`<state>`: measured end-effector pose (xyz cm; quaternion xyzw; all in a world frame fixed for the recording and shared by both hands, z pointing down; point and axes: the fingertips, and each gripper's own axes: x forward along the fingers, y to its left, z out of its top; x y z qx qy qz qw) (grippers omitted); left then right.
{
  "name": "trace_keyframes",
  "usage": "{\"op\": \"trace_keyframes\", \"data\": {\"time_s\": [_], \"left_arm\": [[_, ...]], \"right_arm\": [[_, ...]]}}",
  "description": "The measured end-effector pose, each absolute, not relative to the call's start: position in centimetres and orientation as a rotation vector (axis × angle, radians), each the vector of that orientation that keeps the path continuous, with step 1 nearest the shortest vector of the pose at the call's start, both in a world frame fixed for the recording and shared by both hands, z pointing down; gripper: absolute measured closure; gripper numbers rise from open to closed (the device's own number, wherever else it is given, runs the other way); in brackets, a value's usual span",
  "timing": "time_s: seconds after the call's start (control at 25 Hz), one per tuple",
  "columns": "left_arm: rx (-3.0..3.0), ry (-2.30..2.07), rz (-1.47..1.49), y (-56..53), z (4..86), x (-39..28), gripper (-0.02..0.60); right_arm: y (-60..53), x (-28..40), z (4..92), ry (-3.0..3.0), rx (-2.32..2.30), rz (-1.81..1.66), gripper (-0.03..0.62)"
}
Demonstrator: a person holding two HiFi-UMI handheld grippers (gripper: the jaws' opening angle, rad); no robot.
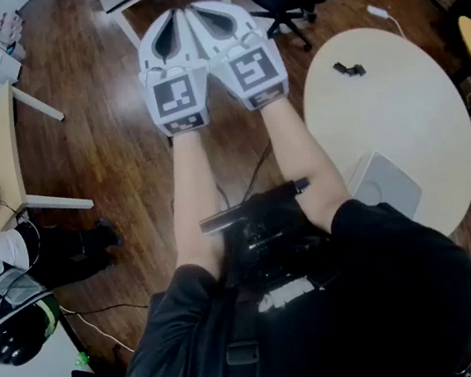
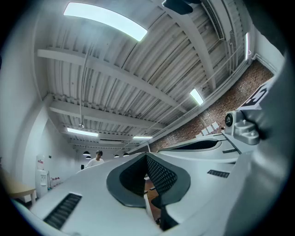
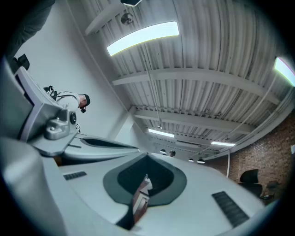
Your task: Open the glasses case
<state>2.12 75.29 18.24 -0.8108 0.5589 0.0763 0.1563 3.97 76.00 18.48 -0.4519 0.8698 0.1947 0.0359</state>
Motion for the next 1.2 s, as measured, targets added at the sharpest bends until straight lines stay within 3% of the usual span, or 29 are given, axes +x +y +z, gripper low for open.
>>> {"op": "trace_keyframes", "data": {"time_s": [1.2], "left_arm": [[-2.386,1.553,0.249,74.4,19.1,-3.1,0.583]], "right_arm": [[75.1,-1.2,19.5,2.678,-1.473,0.593,0.591]]}}
